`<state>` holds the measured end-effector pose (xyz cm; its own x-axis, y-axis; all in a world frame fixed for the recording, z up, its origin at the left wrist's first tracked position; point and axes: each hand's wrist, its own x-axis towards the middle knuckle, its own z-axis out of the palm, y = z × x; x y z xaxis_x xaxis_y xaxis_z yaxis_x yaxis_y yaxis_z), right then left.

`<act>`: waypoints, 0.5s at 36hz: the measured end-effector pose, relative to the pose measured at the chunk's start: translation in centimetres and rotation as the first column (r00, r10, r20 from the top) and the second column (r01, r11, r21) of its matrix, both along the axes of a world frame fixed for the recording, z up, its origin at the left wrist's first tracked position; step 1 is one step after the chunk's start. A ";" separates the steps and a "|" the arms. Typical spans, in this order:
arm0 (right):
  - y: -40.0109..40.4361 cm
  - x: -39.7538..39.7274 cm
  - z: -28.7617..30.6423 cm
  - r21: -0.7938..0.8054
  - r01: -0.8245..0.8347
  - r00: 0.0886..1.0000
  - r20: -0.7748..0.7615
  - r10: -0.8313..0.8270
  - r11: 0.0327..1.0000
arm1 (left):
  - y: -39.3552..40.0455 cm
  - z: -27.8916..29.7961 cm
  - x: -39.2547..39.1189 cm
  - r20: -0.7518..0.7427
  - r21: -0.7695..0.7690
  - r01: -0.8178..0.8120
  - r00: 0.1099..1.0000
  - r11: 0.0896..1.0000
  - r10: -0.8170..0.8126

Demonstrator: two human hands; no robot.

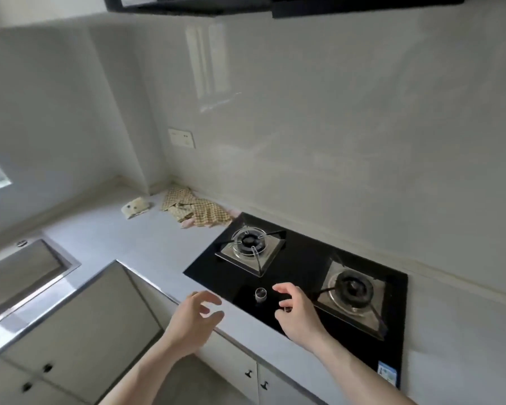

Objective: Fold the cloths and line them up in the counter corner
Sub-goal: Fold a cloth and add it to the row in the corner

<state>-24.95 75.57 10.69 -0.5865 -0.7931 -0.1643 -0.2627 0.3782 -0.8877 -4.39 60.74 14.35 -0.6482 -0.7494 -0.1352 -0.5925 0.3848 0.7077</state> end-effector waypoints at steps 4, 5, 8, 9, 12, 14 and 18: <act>-3.0 3.3 0.4 0.024 -0.074 0.997 -0.009 0.074 0.997 | -2.7 0.2 4.2 0.002 0.006 -0.042 0.999 0.999 0.042; -3.8 3.6 0.7 0.022 -0.084 0.996 -0.005 0.084 0.996 | -3.4 0.3 4.7 -0.006 0.007 -0.051 0.999 0.999 0.051; -6.9 4.6 1.3 0.020 -0.124 0.992 -0.025 0.124 0.992 | -6.1 0.5 6.3 -0.025 0.026 -0.100 0.995 0.995 0.101; -7.8 4.8 1.3 0.018 -0.131 0.991 -0.027 0.132 0.991 | -6.9 0.4 6.7 -0.026 0.031 -0.109 0.994 0.994 0.110; -11.3 5.1 1.1 0.014 -0.162 0.986 -0.038 0.162 0.987 | -9.5 0.2 7.6 -0.022 0.035 -0.141 0.990 0.989 0.142; -14.1 5.1 0.9 0.014 -0.175 0.983 -0.044 0.176 0.984 | -11.5 0.0 8.1 -0.014 0.025 -0.166 0.986 0.986 0.167; -18.8 5.9 0.1 0.003 -0.213 0.977 -0.028 0.213 0.977 | -15.4 -0.2 9.4 0.037 -0.002 -0.194 0.980 0.981 0.194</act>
